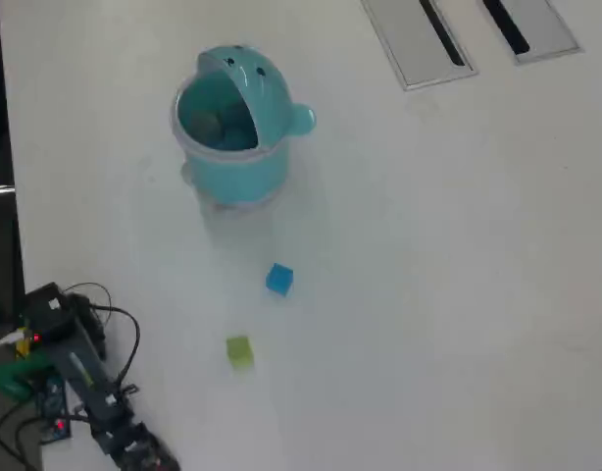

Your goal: Grasp RGB lego blocks and put them in the bin one by one.

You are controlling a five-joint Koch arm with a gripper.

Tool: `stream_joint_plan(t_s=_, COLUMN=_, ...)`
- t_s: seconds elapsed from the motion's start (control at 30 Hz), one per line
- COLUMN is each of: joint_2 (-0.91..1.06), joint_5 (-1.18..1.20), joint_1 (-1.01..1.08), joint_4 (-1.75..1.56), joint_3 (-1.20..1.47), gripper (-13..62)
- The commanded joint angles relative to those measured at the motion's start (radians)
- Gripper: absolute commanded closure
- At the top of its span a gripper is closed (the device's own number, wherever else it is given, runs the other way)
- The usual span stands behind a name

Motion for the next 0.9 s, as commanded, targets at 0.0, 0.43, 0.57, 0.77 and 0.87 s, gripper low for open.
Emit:
stream_joint_plan(t_s=0.0, joint_2=0.077, joint_5=0.008, joint_1=-0.029, joint_4=-0.017, joint_3=-0.078, gripper=35.5)
stream_joint_plan(t_s=0.43, joint_2=0.229, joint_5=0.147, joint_1=-0.206, joint_4=-0.097, joint_3=-0.072, gripper=35.2)
stream_joint_plan(t_s=0.57, joint_2=0.256, joint_5=0.172, joint_1=-0.268, joint_4=-0.235, joint_3=-0.052, gripper=35.0)
stream_joint_plan(t_s=0.77, joint_2=0.302, joint_5=0.181, joint_1=-0.370, joint_4=-0.330, joint_3=-0.054, gripper=35.1)
stream_joint_plan(t_s=0.87, joint_2=0.330, joint_5=0.196, joint_1=-0.431, joint_4=-0.362, joint_3=-0.049, gripper=35.1)
